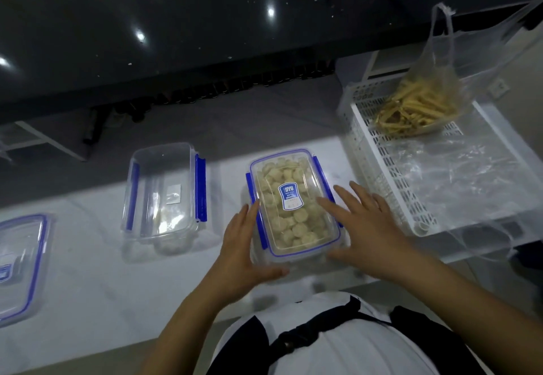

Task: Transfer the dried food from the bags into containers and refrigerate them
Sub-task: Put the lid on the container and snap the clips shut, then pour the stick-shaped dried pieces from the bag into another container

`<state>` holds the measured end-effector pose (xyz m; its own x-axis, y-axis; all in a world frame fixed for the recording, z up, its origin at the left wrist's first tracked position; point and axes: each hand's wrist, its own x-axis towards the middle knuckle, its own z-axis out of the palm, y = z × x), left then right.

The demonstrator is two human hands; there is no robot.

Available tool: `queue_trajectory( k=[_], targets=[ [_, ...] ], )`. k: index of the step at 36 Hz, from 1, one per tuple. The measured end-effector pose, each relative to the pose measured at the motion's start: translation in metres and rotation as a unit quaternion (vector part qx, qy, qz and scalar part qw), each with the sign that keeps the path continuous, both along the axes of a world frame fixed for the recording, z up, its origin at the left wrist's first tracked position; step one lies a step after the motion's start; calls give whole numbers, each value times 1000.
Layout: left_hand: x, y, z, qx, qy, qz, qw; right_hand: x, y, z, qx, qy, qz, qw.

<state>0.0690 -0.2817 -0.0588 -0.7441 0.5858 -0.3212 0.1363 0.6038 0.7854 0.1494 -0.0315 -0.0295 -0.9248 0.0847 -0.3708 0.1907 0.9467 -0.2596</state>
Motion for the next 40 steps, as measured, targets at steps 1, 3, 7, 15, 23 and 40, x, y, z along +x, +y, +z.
queue_trajectory(
  k=[1, 3, 7, 15, 23, 40],
  targets=[
    [2, -2, -1, -14, 10, -12, 1000, 3, -1, -3, 21, -13, 9, 1000],
    [3, 0, -1, -26, 39, -14, 999, 6, -2, -7, 45, -14, 21, 999],
    [-5, 16, 1, -37, 66, -13, 997, 1, 1, -10, 86, 9, 10, 996],
    [-29, 73, -4, -67, 106, -60, 990, -6, 32, -6, 163, 9, -47, 986],
    [-37, 99, -1, -63, 124, -71, 988, -3, 55, -13, 125, 30, -84, 988],
    [-113, 177, 119, 20, 250, -111, 962, -38, 187, 106, -334, 410, -455, 716]
  ],
)
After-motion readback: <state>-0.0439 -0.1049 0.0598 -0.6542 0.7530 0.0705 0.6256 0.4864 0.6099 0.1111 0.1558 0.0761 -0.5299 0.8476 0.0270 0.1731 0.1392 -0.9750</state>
